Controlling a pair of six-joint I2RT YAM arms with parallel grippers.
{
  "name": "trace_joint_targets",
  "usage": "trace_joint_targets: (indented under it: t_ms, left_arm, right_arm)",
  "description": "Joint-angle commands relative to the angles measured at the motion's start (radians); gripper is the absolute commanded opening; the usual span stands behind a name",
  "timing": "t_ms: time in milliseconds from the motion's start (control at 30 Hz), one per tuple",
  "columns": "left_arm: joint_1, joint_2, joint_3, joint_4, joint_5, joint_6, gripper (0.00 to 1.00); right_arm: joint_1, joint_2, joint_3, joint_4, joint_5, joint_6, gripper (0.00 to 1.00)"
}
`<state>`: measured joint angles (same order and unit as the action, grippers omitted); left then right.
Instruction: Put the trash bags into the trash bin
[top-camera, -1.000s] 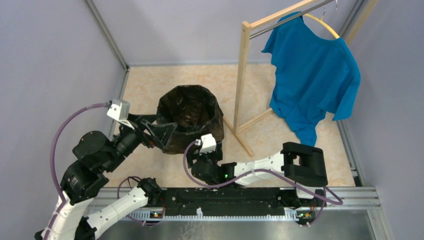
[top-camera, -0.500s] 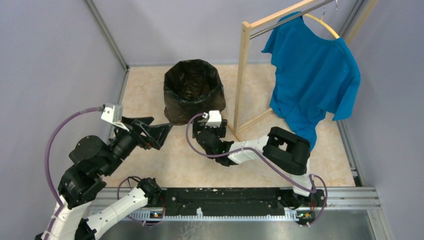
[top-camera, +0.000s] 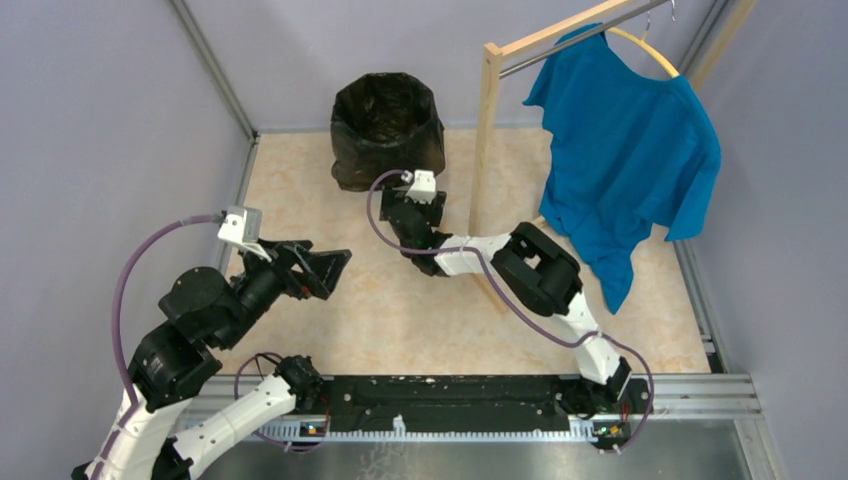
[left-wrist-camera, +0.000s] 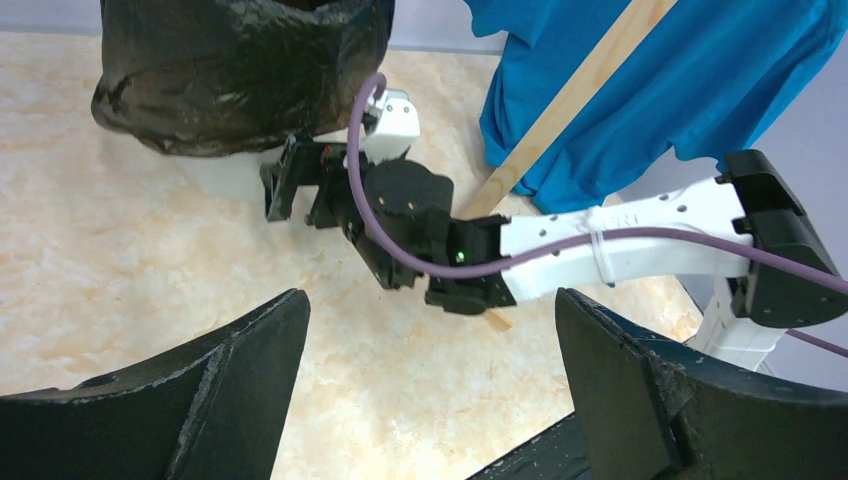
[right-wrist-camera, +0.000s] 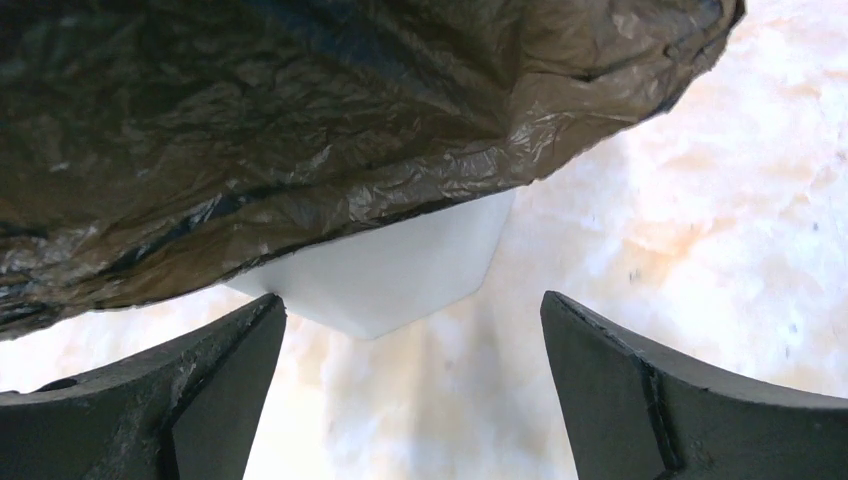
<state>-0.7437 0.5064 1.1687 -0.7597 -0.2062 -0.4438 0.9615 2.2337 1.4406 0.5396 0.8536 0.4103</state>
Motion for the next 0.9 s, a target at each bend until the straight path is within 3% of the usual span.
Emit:
trace_joint_targets:
  t_ms: [0,367,500,633,767,867]
  left_arm:
    - [0.000,0.008,-0.001,0.016,-0.027,0.013,0.99]
    - [0.000,0.010,0.002,0.000,-0.036,0.018,0.99]
    - [0.000,-0.004,0.004,-0.008,-0.033,-0.002,0.99]
    - [0.000,-0.023,-0.003,-0.010,-0.032,-0.021,0.99]
    - [-0.002,-0.034,-0.015,0.000,-0.031,-0.036,0.99]
    - [-0.002,-0.031,-0.023,0.014,-0.024,-0.046,0.99]
  right_arm:
    - [-0.068,0.075,0.144,-0.060,-0.017,0.010,0.99]
    - [-0.126,0.214,0.391,-0.145,-0.097,-0.081,0.99]
    - [-0.123,0.195,0.438,-0.227,-0.127,-0.083,0.99]
    - [-0.086,0.042,0.286,-0.294,-0.204,0.031,0.99]
    - [0.019,-0.143,0.062,-0.275,-0.279,0.023,0.99]
    - [0.101,-0.287,-0.045,-0.413,-0.349,0.034,0.99]
